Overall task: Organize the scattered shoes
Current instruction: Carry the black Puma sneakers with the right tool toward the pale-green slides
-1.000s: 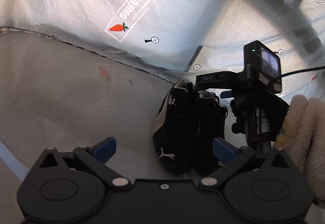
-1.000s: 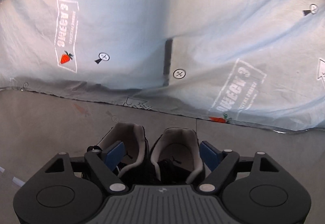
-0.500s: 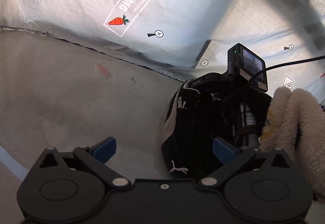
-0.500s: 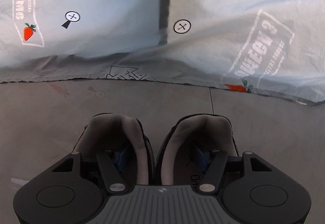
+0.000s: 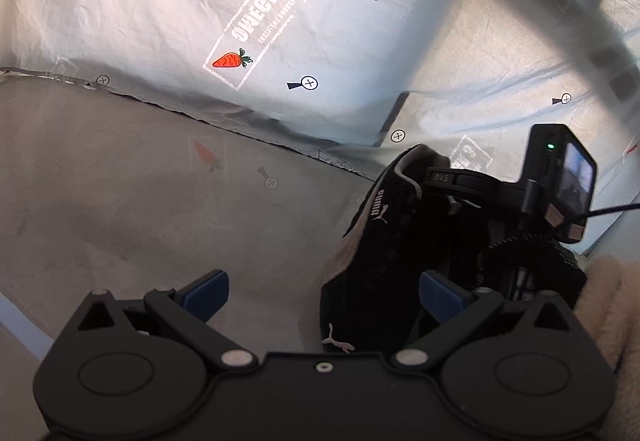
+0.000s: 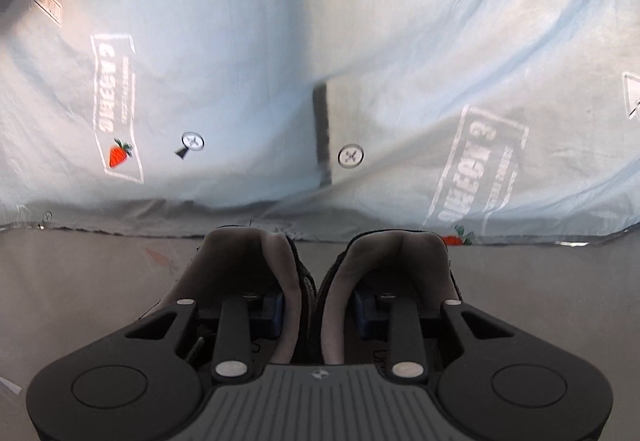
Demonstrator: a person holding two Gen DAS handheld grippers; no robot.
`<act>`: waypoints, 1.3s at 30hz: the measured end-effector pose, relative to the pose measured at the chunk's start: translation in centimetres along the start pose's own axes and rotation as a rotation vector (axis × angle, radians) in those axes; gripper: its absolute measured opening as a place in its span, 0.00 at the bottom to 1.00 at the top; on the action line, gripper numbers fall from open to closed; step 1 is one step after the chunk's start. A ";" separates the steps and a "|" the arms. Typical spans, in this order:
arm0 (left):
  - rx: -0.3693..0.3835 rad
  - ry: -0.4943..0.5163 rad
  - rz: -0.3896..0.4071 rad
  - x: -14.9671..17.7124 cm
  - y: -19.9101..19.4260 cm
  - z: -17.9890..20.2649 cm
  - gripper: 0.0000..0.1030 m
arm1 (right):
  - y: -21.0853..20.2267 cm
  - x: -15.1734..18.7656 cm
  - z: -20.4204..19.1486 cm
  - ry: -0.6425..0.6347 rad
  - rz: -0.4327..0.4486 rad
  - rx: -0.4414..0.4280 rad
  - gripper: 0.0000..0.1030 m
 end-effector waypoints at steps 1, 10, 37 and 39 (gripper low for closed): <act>0.001 -0.001 0.011 -0.2 -0.5 0.1 1.00 | -1.6 -0.5 0.1 -0.014 0.050 0.015 0.33; 0.014 -0.006 0.092 -0.9 -5.6 1.5 1.00 | -12.7 -4.9 1.4 -0.090 0.348 0.076 0.32; 0.092 0.029 0.129 5.0 -9.7 22.2 1.00 | -37.3 -4.8 31.3 -0.030 0.588 0.440 0.33; 0.084 0.027 0.132 5.4 -9.1 24.9 1.00 | -37.9 -3.9 34.1 -0.061 0.574 0.443 0.33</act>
Point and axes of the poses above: each gripper's, at about its wrist camera, not at the fingertips, and y roughly the way its jaws point, z to its right, x to its underside, the point moved 10 cm from there along y, roughly the way its jaws point, and after that the axes turned 5 degrees about y, right-handed, at the moved point
